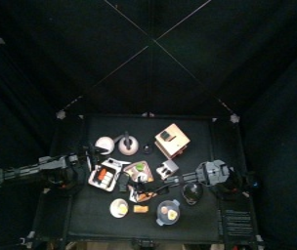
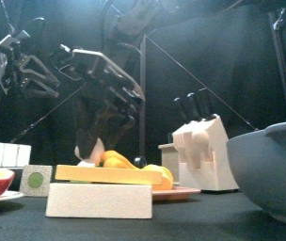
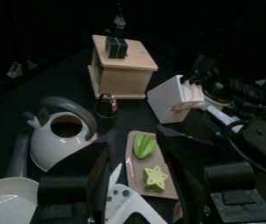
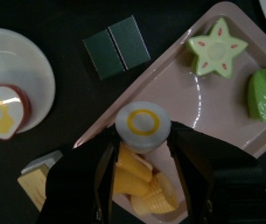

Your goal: Place egg half in bowl

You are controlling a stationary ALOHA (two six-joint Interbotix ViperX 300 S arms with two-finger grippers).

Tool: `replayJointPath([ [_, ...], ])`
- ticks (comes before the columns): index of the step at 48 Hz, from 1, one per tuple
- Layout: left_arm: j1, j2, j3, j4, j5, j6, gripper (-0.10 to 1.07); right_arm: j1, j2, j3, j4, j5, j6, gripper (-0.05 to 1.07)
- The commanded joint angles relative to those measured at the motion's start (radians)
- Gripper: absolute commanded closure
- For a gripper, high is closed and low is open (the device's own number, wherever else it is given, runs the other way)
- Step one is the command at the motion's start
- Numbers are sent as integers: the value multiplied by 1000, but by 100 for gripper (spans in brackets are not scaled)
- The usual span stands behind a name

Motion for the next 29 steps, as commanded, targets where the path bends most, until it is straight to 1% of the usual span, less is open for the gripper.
replayJointPath([
  [1,2,2,-14,0,-3,2,17,-2,-83,9,-2,-21,3,35],
  [6,2,3,-14,0,-3,3,17,20,-133,49,2,-49,6,35],
  [11,2,2,-12,0,-3,3,17,58,-193,94,-2,-69,6,35],
  [14,2,3,-14,0,-3,3,17,92,-238,135,-3,-87,5,35],
  [18,2,3,-14,0,-5,2,17,132,-291,201,-2,-135,11,35],
  [24,2,3,-12,-2,-3,2,17,196,-376,327,8,-253,41,35],
  [29,2,3,-12,-2,-3,2,17,238,-433,426,3,-304,89,35],
])
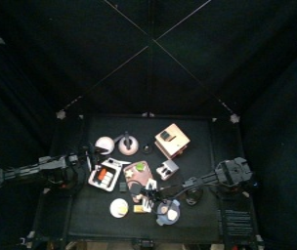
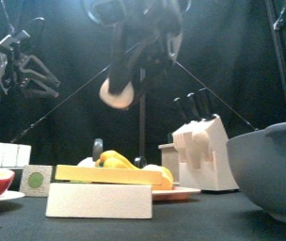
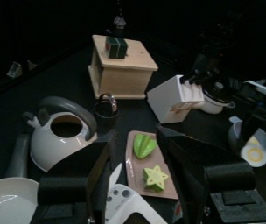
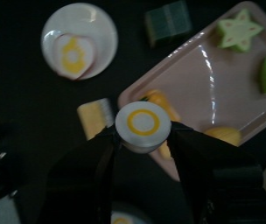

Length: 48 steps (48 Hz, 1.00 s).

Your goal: Place egg half in bowl

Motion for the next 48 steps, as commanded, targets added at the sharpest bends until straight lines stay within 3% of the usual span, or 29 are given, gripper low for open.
replayJointPath([
  [1,0,2,-12,-2,-3,0,17,37,-97,84,-2,-49,44,35],
  [11,2,3,-12,-2,-3,-2,17,89,-186,256,-15,-89,124,35],
  [22,2,5,-9,-5,-3,-3,17,103,-219,357,23,-201,132,30],
  [35,3,5,-6,-5,-3,-3,17,98,-215,376,38,-262,130,12],
  [48,3,5,-3,-5,-5,-2,17,91,-227,374,21,-241,130,11],
])
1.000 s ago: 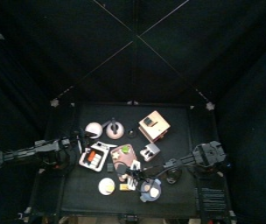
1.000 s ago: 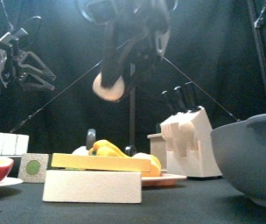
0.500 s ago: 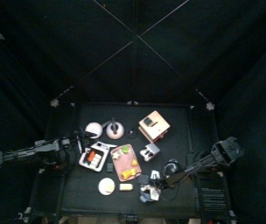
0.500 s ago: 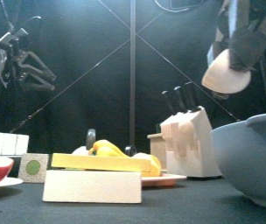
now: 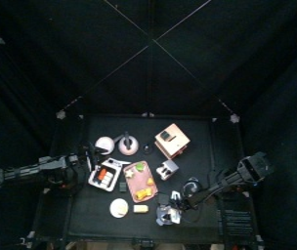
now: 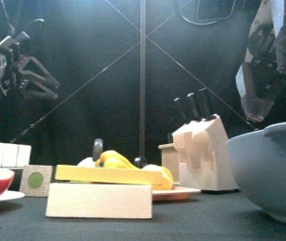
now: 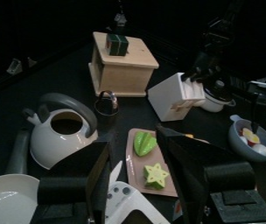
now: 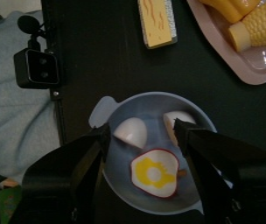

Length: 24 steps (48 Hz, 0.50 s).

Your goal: Place egg half in bowl

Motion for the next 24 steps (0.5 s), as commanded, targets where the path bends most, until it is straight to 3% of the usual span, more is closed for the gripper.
replayJointPath([
  [1,0,3,-12,0,-3,2,17,-2,-38,-14,-9,0,-2,11],
  [13,0,3,-12,2,-3,3,17,-2,-38,-25,-35,0,-2,11],
  [24,-25,3,-9,43,2,14,17,-2,-31,-106,-97,-6,-8,11],
])
